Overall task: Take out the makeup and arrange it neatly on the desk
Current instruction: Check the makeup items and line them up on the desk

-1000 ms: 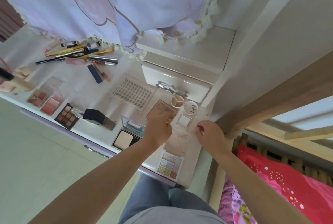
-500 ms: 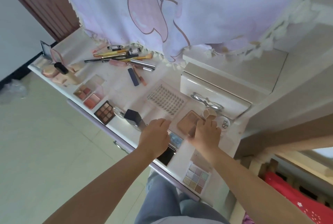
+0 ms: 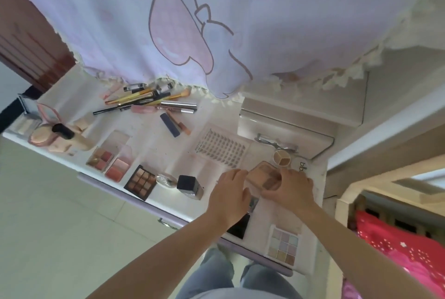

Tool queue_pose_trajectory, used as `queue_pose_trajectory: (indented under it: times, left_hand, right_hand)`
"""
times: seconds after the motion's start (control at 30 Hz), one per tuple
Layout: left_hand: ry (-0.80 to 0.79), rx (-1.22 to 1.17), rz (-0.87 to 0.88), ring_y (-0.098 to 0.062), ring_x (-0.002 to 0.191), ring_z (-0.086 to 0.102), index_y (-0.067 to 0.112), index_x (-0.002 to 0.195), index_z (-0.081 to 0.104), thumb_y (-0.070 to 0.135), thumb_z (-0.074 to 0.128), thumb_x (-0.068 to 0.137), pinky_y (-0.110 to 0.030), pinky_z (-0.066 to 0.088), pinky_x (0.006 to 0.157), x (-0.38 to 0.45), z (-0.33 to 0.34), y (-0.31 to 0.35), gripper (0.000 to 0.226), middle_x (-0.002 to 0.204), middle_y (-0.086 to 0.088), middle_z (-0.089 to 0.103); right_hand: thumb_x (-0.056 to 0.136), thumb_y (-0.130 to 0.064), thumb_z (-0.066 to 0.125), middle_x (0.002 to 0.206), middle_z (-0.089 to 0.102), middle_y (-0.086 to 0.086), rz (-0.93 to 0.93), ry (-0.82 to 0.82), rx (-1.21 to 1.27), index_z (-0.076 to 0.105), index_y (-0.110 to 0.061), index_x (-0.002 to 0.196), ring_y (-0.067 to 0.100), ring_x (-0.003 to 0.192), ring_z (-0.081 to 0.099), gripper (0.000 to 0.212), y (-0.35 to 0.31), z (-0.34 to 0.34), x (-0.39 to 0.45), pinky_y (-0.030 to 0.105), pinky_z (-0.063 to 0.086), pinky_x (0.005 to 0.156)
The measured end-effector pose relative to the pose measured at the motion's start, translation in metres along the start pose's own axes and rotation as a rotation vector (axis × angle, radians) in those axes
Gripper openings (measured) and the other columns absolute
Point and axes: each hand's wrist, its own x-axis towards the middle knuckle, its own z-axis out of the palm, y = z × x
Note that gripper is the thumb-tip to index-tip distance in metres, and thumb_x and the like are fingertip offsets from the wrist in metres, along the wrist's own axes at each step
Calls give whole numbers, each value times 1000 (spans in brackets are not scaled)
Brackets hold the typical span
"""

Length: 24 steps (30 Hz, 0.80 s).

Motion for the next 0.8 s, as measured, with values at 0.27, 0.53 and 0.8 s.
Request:
queue_pose_trajectory:
  times: [0.27,0.53,0.8]
  left_hand:
    - [-215,-767,-10,-16,130,42,14,138,38,33,60,86,-30,35,107,17,-58,26,60,138,0,47]
    - [-403,-1024,211,-14,103,56,12,141,28,11,70,75,-29,46,93,0,-117,38,79,114,1,52]
    - [-369,-964,462,-8,101,59,21,132,37,30,71,40,-16,51,71,-6,-147,38,99,112,7,55]
  right_hand:
    - [63,-29,78,89,58,-11,-41,7,784,54,-24,89,15,88,56,36,-14,-88,-57,17,42,72]
    - [33,-49,61,99,61,-11,-164,116,961,55,-30,85,10,96,60,56,-51,-124,-120,22,46,76]
    - [40,-49,66,107,61,-10,-300,184,887,56,-39,96,13,99,60,58,-61,-132,-127,24,52,79]
